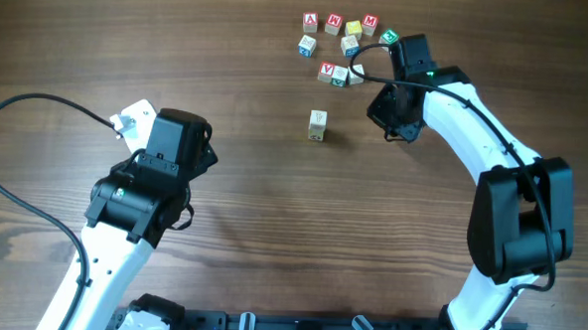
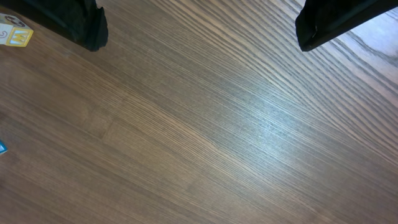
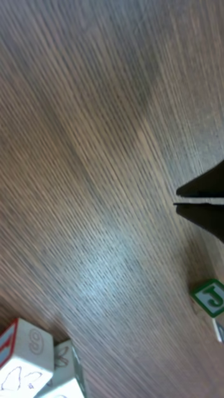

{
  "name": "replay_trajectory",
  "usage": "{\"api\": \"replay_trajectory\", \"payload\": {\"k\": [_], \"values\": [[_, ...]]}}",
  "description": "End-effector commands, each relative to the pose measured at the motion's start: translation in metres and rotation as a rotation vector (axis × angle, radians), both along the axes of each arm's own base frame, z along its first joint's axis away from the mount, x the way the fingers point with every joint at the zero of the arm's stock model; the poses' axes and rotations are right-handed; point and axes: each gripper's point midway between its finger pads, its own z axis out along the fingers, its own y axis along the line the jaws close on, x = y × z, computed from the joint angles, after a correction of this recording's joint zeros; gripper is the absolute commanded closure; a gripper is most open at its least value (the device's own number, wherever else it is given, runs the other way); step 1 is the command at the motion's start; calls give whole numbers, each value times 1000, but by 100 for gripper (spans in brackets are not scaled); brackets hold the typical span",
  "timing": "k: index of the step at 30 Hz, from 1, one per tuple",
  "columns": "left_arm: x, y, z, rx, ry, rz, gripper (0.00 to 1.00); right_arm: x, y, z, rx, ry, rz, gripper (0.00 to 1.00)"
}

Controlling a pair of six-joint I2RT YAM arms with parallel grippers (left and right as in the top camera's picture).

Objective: Form a tower

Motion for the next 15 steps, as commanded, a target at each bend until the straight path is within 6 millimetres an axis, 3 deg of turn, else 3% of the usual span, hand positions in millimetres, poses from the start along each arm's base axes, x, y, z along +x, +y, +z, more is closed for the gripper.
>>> {"api": "replay_trajectory", "payload": {"k": [1, 5, 15], "values": [[0, 1, 0, -12, -6, 18, 0, -5, 24, 2, 22, -15, 131, 96], [0, 1, 0, -12, -6, 18, 0, -3, 58, 6, 7, -84, 266, 95], [0, 1, 0, -12, -6, 18, 0, 0, 70, -3, 2, -92, 242, 95]]}}
